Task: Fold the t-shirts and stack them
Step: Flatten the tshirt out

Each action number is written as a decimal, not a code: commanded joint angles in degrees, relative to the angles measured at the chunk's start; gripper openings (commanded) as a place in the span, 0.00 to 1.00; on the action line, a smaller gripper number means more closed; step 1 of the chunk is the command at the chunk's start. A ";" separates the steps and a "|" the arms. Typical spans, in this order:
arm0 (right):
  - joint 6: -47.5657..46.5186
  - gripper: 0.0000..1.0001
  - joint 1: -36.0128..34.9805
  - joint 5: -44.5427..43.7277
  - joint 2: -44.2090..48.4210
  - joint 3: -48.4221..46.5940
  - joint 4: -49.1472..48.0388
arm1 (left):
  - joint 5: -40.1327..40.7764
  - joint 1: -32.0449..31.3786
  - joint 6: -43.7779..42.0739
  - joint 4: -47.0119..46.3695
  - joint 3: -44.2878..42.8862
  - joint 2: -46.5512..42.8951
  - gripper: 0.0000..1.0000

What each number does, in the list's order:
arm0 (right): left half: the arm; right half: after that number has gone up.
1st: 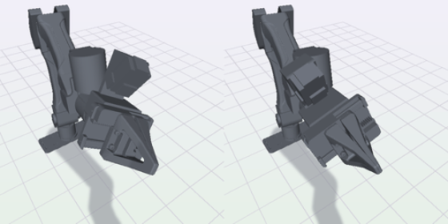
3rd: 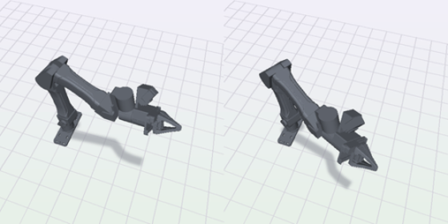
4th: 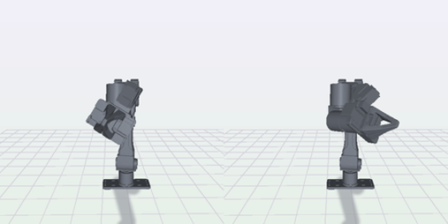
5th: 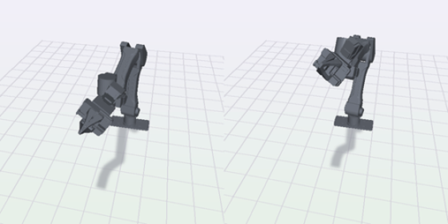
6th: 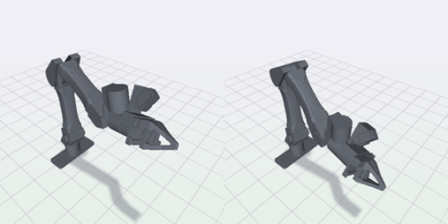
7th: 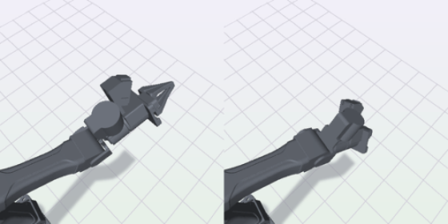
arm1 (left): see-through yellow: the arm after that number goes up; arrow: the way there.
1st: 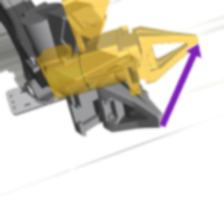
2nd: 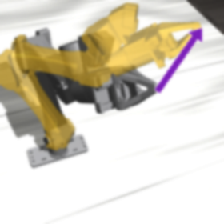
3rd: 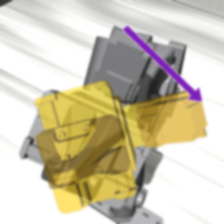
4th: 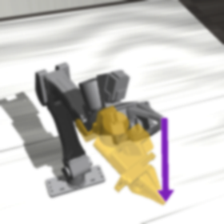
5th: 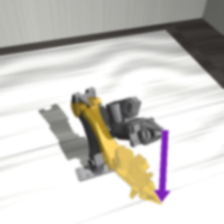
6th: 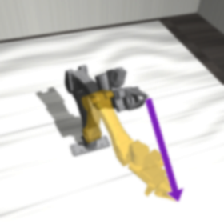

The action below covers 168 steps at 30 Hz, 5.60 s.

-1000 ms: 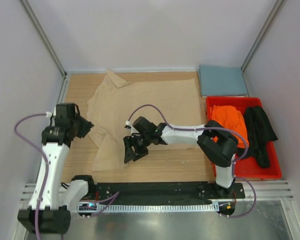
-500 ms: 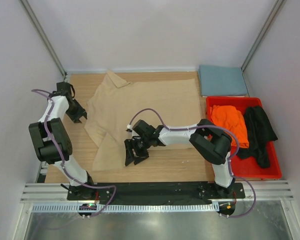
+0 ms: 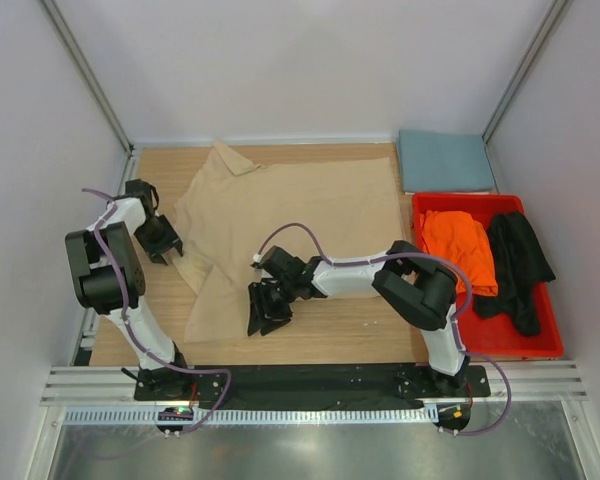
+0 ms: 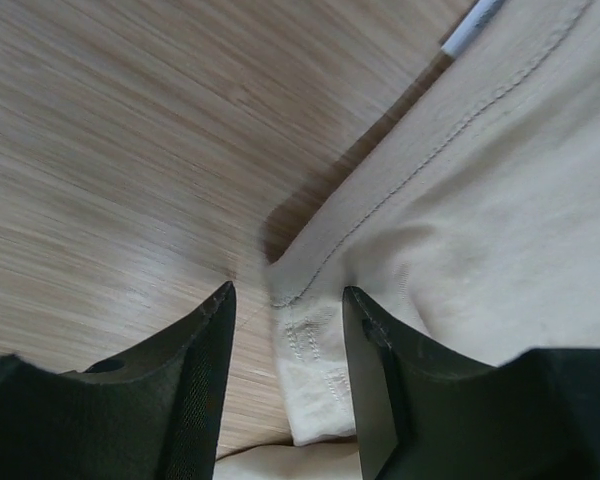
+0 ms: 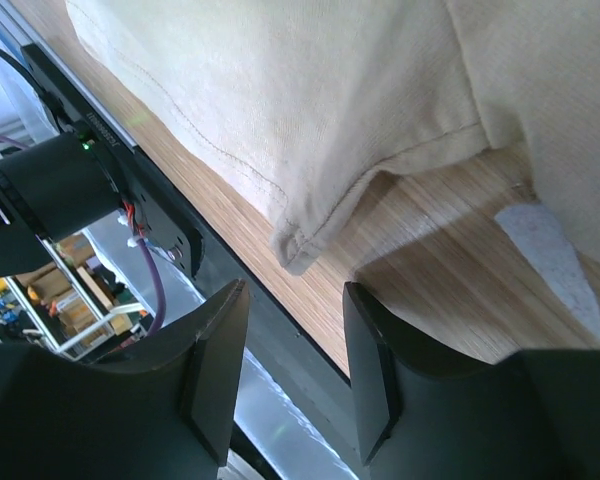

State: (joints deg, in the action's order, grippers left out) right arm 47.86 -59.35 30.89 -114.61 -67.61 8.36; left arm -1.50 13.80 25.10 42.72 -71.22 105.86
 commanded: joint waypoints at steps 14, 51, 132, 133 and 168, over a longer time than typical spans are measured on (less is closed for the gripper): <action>3.12 0.33 -2.17 -7.16 -4.84 -5.78 5.00 | 5.01 0.43 -3.31 -2.82 -1.11 4.70 0.22; -20.17 0.50 4.15 -15.08 2.46 -18.33 23.90 | -0.96 2.54 22.68 7.02 25.28 -35.35 0.38; -15.86 0.38 9.60 -18.58 10.36 -11.05 15.62 | -13.27 16.17 2.76 -3.61 8.91 -2.16 0.16; -16.73 0.38 11.52 -19.11 11.33 -10.70 17.37 | -12.40 16.26 2.41 -3.43 8.21 -1.20 0.13; -23.77 0.38 24.19 -15.87 20.65 2.83 18.62 | -6.68 9.49 6.71 -2.82 14.27 -6.81 0.16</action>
State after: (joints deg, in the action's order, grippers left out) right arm 25.47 -36.21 13.76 -97.23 -65.36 27.70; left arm -12.40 23.33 31.79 40.10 -57.60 98.63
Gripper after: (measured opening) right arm 0.379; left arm 0.186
